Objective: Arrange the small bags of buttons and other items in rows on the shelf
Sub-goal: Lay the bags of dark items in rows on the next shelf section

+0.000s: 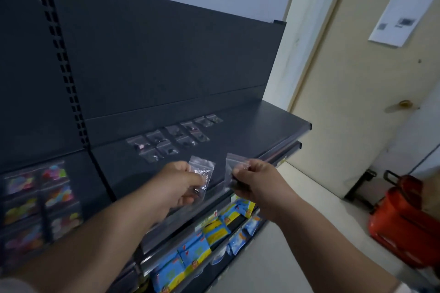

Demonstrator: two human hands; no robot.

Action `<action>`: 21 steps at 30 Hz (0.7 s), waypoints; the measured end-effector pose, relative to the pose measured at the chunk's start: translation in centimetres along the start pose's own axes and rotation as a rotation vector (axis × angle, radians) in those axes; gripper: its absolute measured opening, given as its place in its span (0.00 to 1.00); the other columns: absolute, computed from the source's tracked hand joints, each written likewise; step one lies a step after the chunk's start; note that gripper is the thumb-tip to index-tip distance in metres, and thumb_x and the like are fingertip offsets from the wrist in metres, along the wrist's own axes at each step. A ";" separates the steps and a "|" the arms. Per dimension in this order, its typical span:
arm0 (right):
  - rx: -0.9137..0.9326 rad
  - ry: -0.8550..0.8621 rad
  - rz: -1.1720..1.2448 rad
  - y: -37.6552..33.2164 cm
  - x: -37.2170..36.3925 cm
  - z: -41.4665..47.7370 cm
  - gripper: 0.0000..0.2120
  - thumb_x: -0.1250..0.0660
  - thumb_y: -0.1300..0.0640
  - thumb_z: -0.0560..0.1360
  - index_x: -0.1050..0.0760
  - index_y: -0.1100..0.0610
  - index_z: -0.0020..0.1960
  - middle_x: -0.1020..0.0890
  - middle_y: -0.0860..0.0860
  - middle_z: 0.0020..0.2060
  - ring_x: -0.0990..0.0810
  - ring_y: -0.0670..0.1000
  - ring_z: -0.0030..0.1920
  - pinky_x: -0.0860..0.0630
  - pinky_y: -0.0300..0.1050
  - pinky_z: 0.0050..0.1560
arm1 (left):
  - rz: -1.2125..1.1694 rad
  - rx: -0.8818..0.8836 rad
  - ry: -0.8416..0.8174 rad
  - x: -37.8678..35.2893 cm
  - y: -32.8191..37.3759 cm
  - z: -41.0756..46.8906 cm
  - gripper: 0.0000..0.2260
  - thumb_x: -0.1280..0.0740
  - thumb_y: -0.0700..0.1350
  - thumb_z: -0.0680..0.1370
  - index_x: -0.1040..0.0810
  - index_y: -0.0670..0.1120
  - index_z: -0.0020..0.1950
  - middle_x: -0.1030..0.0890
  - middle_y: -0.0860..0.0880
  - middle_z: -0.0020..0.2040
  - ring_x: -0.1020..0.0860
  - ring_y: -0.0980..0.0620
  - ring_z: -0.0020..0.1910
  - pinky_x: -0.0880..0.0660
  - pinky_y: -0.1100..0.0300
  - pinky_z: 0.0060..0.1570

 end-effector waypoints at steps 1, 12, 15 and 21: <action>0.000 -0.001 -0.010 -0.4 0.0 1.1 0.04 0.37 0.65 0.77 0.28 0.58 0.45 0.23 0.53 0.35 0.22 0.48 0.32 0.24 0.36 0.31 | -0.011 -0.001 0.016 0.3 0.4 0.9 0.09 0.32 0.35 0.73 0.27 0.46 0.38 0.20 0.47 0.34 0.24 0.53 0.29 0.28 0.63 0.30; -0.007 -0.087 -0.049 -2.4 0.9 11.4 0.05 0.37 0.66 0.76 0.27 0.61 0.51 0.24 0.54 0.37 0.24 0.47 0.32 0.24 0.37 0.31 | 0.003 -0.095 0.190 1.3 3.8 8.3 0.07 0.32 0.34 0.73 0.23 0.45 0.43 0.20 0.48 0.39 0.24 0.53 0.37 0.27 0.61 0.39; 0.002 -0.114 -0.067 -2.6 1.7 14.9 0.05 0.37 0.67 0.76 0.28 0.60 0.50 0.26 0.56 0.37 0.26 0.48 0.33 0.24 0.35 0.31 | 0.005 -0.079 0.256 1.0 3.9 11.2 0.06 0.31 0.35 0.73 0.23 0.42 0.48 0.19 0.45 0.45 0.23 0.50 0.40 0.26 0.58 0.41; 0.026 -0.219 -0.120 -2.8 4.3 23.6 0.04 0.37 0.68 0.75 0.26 0.62 0.49 0.26 0.58 0.37 0.27 0.48 0.32 0.25 0.36 0.30 | 0.008 -0.056 0.394 -1.7 4.1 17.5 0.11 0.30 0.36 0.72 0.25 0.36 0.53 0.21 0.43 0.45 0.23 0.49 0.43 0.23 0.56 0.44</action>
Point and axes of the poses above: each hand's wrist, its own z-axis towards the middle knuckle, its own x-axis out of the back of the hand, y = z × x, the point moved 1 cm from there along z, towards the middle knuckle
